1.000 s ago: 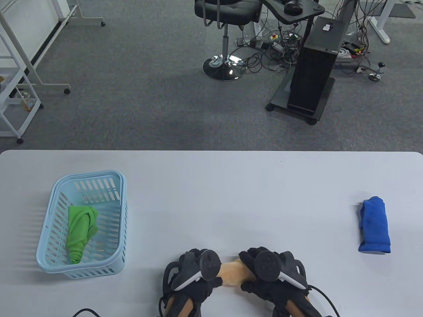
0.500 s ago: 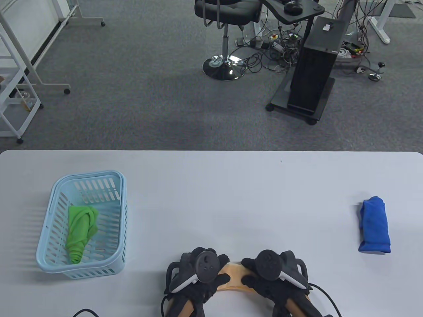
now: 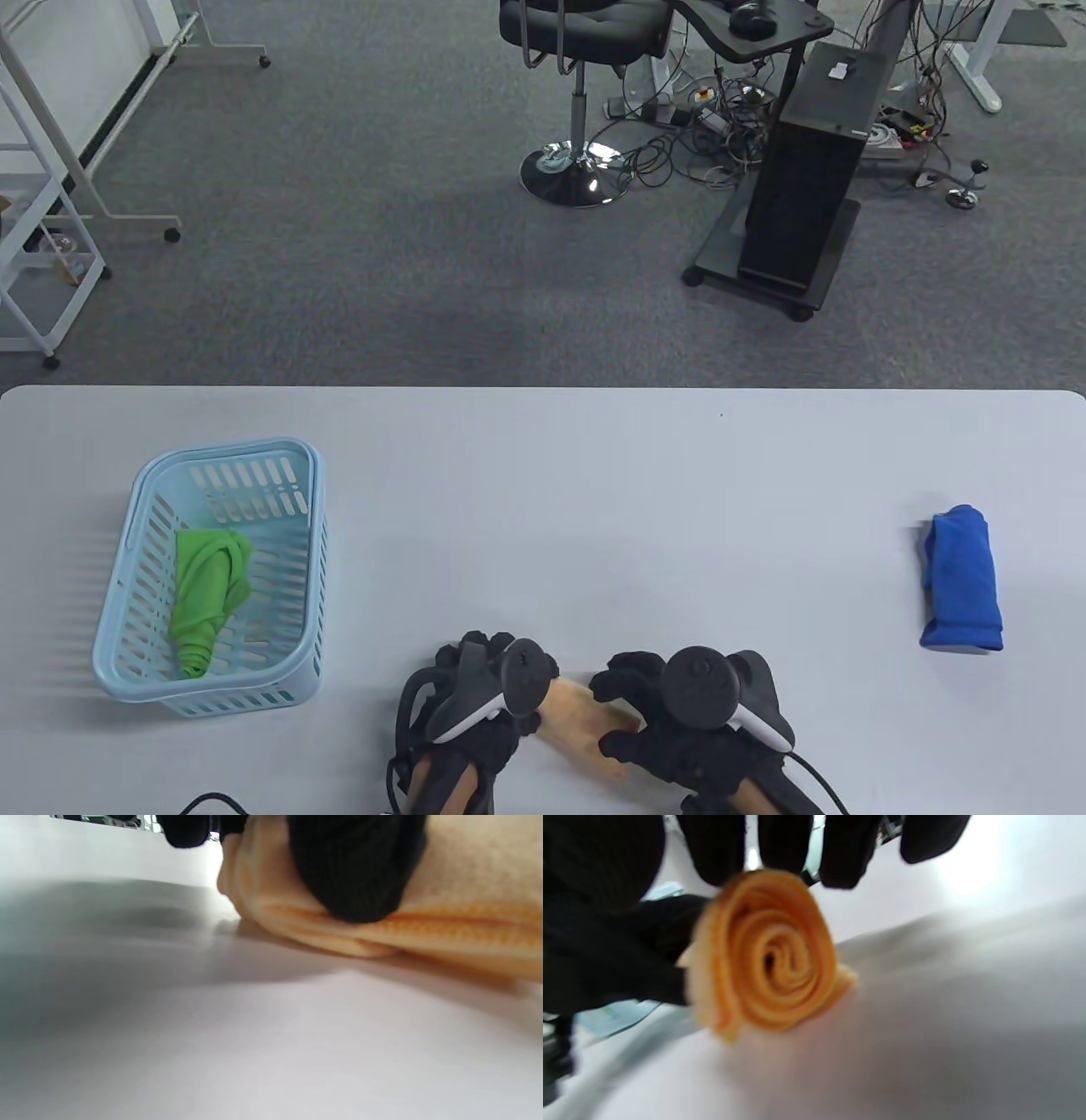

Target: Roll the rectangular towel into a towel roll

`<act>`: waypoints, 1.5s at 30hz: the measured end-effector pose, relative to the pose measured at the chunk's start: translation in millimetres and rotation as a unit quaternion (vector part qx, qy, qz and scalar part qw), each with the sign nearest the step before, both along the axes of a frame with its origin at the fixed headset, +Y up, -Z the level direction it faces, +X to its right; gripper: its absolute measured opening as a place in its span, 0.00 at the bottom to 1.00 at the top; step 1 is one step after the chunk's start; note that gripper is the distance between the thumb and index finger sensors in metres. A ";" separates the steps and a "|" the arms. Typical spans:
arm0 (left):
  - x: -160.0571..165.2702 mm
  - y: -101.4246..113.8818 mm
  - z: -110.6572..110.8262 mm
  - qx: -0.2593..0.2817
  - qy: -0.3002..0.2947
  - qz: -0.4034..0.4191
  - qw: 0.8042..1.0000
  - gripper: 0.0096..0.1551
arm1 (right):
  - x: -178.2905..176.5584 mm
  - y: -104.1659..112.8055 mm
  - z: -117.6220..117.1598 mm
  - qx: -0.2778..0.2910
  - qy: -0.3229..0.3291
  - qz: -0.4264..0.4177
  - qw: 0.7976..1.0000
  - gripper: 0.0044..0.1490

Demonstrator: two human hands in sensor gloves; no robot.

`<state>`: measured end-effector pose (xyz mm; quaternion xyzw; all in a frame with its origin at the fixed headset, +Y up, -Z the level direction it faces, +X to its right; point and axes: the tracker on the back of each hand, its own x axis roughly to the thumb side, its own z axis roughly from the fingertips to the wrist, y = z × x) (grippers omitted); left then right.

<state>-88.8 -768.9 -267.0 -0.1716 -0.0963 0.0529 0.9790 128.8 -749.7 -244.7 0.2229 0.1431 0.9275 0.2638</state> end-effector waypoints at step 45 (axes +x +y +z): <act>-26.9 38.8 13.8 0.070 0.065 0.093 0.991 0.56 | 233.5 -23.3 -82.4 -0.124 -0.416 0.431 0.791 0.57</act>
